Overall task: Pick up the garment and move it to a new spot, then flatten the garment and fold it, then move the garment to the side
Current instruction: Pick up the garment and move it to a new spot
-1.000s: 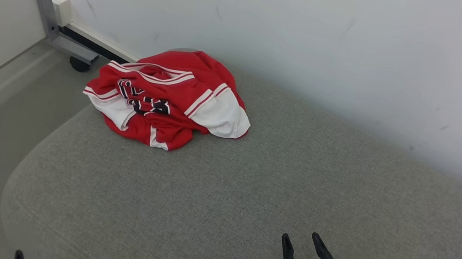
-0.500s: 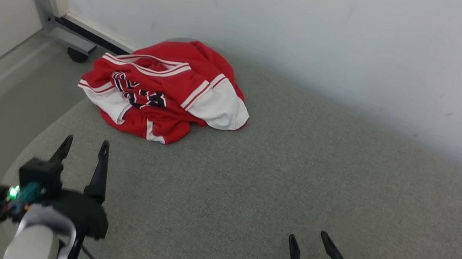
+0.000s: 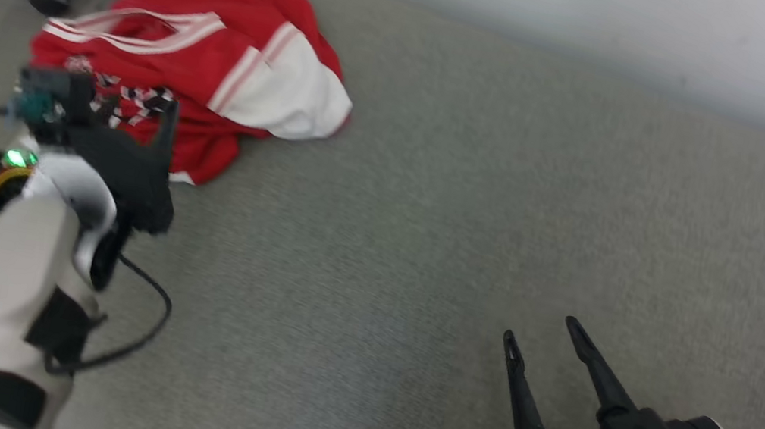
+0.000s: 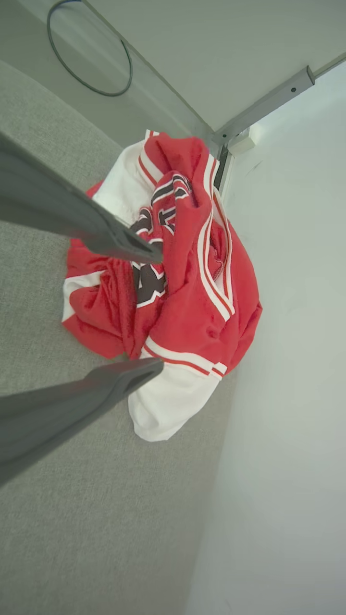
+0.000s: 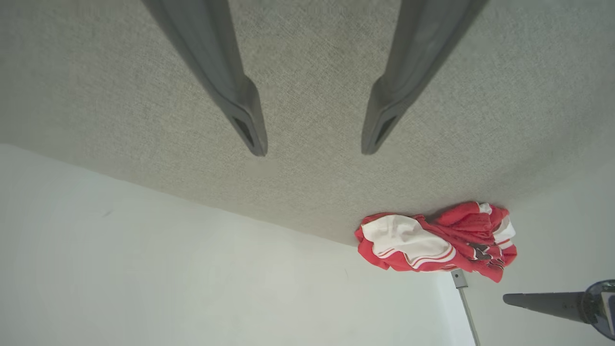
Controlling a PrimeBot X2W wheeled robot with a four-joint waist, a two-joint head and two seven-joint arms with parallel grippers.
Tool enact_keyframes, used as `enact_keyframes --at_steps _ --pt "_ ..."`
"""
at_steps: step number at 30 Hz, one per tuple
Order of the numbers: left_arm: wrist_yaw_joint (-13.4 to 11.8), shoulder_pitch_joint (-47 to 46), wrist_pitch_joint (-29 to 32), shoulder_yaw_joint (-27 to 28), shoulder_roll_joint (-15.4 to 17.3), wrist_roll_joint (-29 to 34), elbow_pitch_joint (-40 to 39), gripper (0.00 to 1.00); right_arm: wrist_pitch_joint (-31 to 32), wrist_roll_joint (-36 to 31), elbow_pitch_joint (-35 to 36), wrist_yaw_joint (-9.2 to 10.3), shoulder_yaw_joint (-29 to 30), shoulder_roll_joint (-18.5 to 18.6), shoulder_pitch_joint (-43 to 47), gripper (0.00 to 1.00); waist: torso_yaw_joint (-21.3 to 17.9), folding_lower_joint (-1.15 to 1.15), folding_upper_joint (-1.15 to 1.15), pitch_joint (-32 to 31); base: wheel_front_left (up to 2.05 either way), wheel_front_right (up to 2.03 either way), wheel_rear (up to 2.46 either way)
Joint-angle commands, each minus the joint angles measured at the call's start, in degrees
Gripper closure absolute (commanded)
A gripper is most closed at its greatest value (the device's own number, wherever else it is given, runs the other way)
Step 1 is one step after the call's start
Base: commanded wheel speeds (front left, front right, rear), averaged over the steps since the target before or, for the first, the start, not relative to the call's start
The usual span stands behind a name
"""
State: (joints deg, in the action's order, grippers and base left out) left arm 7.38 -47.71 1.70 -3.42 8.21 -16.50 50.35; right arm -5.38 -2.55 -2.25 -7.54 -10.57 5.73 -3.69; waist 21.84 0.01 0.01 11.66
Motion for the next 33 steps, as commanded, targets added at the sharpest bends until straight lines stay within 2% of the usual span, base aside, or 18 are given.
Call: enact_keyframes --at_steps 1,5,8,12,16,17,18,25,33 --pt "0.02 -2.34 1.1 -0.3 1.02 -0.97 0.72 0.0 0.53 0.16 1.36 0.1 0.32 0.6 0.95 0.0 -7.62 -0.01 -0.01 9.77 0.0 0.0 0.0" --pt "-0.75 -8.49 6.83 0.67 3.84 -3.04 4.43 0.0 1.83 -0.45 6.66 0.1 1.74 1.26 2.44 0.0 -9.48 -0.01 -0.01 14.75 0.0 0.0 0.0" --pt "-2.82 -11.6 7.53 1.74 5.74 -3.44 5.43 0.0 2.12 -0.62 9.0 0.1 2.42 1.35 3.06 0.0 -10.46 -0.01 -0.01 16.91 0.0 0.0 0.0" --pt "-5.64 -12.95 9.11 3.08 6.35 -4.44 7.25 0.0 2.36 -0.81 11.25 0.1 3.68 1.16 3.85 0.0 -11.34 -0.01 -0.01 19.15 0.0 0.0 0.0" --pt "-7.2 -13.22 8.6 3.87 6.94 -4.96 7.96 0.0 2.2 -0.97 12.27 0.1 4.11 1.02 3.87 0.0 -11.78 -0.01 -0.01 20.37 0.0 0.0 0.0" --pt "-7.46 -12.97 8.33 3.89 7.15 -4.94 8.25 0.47 2.09 -0.97 12.45 0.1 4.23 0.99 3.79 0.0 -11.91 -0.01 -0.01 20.59 0.0 0.0 0.0" --pt "-7.56 -12.84 7.78 3.67 7.48 -4.58 8.17 1.0 1.97 -0.93 12.51 0.1 4.41 0.84 3.72 0.0 -11.98 -0.01 -0.01 20.69 0.0 0.0 0.0" --pt "-6.64 -13.34 4.84 2.41 9.08 -3.5 6.99 1.0 1.21 -0.29 10.39 0.11 3.77 -0.16 2.79 0.0 -11.31 -0.01 -0.01 18.45 0.0 0.0 0.0" --pt "-5.42 -13.45 5.84 1.9 13.93 -2.91 3.09 1.0 -1.84 2.11 3.8 0.11 1.13 -1.85 0.4 0.0 -10.22 -0.01 -0.01 10.39 0.0 0.0 0.0"
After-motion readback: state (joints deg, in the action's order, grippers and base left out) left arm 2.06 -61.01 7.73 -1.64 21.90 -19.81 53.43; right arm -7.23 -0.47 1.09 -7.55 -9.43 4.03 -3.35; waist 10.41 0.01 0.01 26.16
